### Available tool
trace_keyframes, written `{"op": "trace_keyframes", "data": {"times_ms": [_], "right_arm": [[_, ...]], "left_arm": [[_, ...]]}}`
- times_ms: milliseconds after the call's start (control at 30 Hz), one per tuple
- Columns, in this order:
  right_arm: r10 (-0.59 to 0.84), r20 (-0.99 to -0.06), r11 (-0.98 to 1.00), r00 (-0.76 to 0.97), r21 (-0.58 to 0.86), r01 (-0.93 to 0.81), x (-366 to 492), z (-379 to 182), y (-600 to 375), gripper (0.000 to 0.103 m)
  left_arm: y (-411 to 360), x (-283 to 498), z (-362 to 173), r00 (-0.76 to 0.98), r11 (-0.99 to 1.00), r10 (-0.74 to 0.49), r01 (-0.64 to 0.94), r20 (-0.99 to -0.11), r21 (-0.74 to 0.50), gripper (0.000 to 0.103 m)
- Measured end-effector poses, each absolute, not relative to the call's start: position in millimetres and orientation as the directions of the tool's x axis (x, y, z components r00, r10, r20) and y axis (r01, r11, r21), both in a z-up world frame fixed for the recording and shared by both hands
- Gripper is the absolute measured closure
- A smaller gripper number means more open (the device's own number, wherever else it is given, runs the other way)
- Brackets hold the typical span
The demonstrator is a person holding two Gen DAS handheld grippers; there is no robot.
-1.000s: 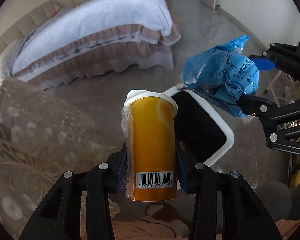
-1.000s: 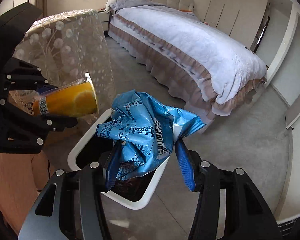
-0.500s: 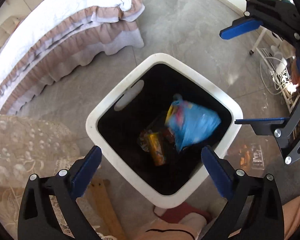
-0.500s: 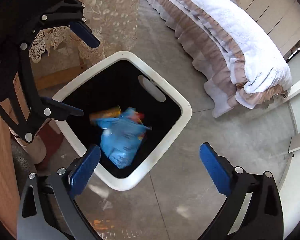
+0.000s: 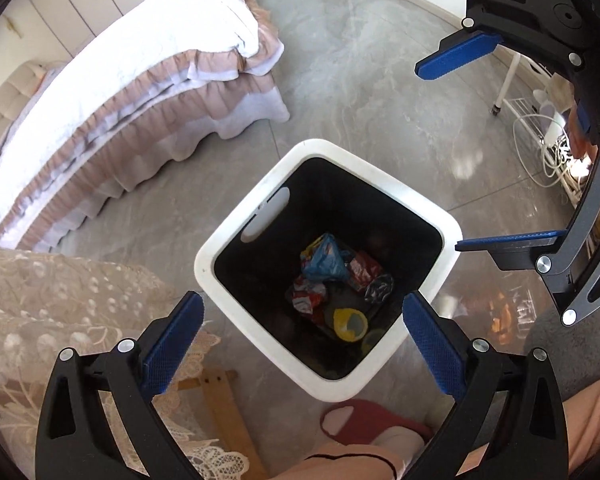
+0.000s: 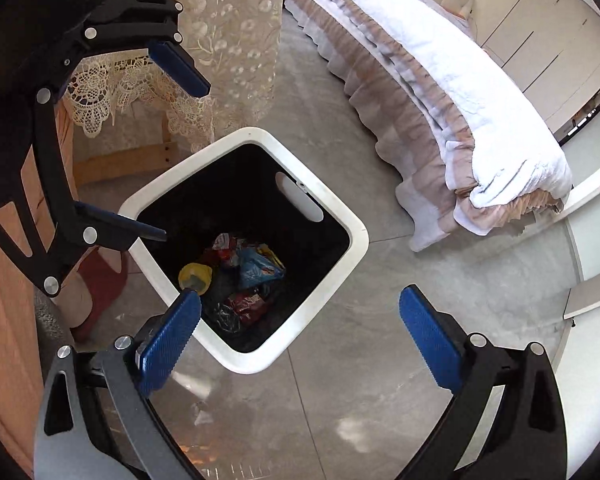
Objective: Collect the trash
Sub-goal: 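Move both tools back over the table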
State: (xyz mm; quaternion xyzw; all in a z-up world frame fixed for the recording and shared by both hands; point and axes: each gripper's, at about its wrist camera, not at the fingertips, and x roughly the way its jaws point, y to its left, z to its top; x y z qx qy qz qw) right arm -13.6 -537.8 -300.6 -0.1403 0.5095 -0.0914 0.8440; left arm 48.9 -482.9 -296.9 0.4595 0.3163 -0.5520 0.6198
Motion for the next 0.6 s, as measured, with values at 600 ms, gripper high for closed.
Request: {"op": "trace_keyframes", "data": {"times_ms": [600], "right_arm": [[-0.299, -0.71, 0.943, 0.638, -0.323, 0.083, -20, -200, -505, 0.004]], "left_arm": [[-421, 37, -197, 0.461, 0.247, -0.468, 0.887, -0.754, 0.389, 0.005]]}}
